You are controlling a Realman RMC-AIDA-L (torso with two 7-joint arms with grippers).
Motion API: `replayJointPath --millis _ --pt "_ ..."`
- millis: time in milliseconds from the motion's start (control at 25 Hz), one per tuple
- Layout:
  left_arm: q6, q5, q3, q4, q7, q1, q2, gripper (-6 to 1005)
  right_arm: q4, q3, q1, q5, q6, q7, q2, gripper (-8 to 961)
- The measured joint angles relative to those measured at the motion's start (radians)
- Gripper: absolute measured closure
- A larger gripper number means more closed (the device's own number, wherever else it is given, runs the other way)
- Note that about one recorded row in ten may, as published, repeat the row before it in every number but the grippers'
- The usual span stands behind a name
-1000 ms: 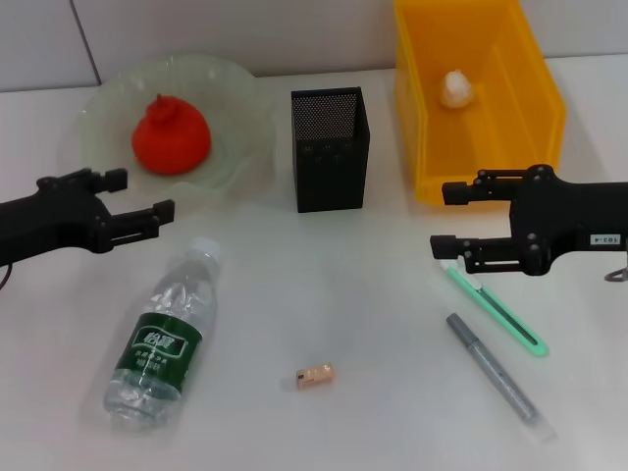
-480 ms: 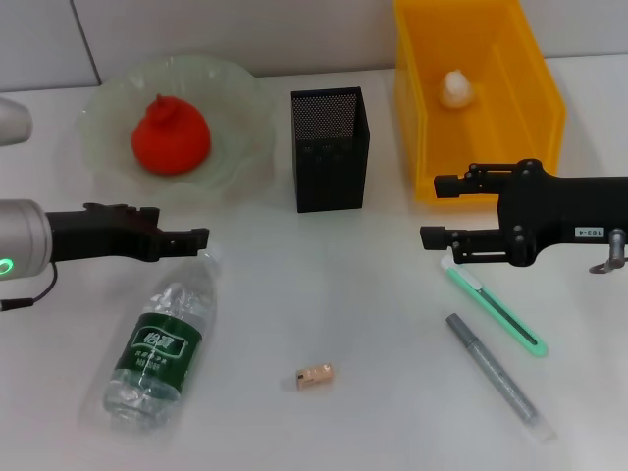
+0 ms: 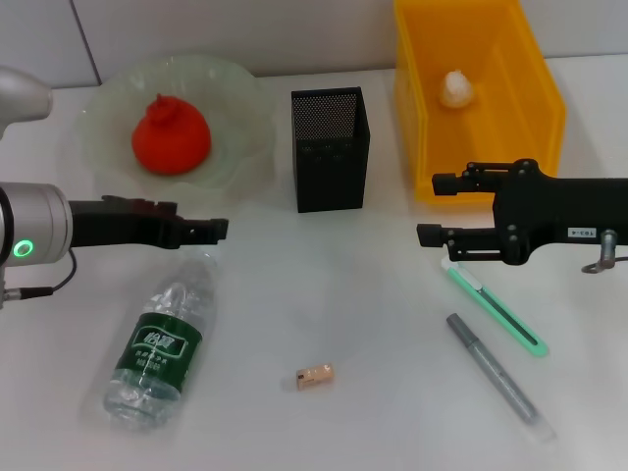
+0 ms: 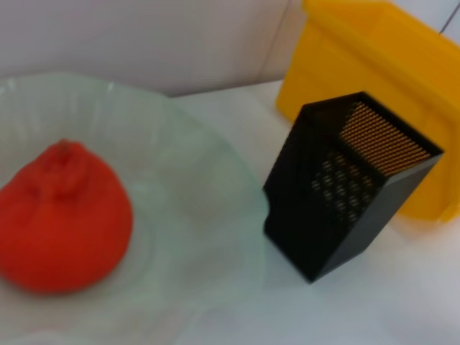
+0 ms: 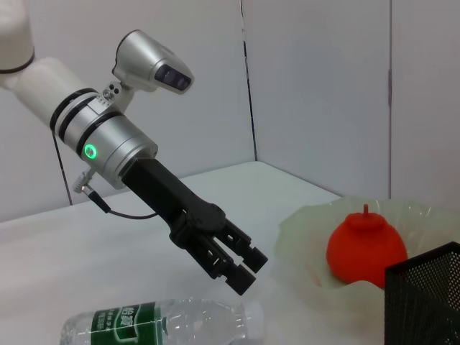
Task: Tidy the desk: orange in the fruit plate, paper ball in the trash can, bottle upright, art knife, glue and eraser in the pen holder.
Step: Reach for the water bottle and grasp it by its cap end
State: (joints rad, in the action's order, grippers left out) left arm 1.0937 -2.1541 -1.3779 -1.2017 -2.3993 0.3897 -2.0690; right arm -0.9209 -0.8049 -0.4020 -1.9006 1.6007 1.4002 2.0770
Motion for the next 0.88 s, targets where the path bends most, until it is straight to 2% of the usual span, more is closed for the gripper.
replayJointPath --millis 320,600,880 --pt "0.043 -0.174 -0.048 -0.079 -0.209 0.015 -0.001 152 0.007 -0.003 -0.008 0.001 -0.003 0.0 0.0 243" --pt "0.074 -0.185 -0.048 -0.082 -0.273 0.038 0.0 155 0.029 0.005 -0.013 0.002 -0.003 -0.029 0.0 243" --pt "0.116 -0.181 -0.054 -0.052 -0.266 0.092 -0.001 160 0.057 0.008 -0.017 0.003 -0.005 -0.068 0.0 244"
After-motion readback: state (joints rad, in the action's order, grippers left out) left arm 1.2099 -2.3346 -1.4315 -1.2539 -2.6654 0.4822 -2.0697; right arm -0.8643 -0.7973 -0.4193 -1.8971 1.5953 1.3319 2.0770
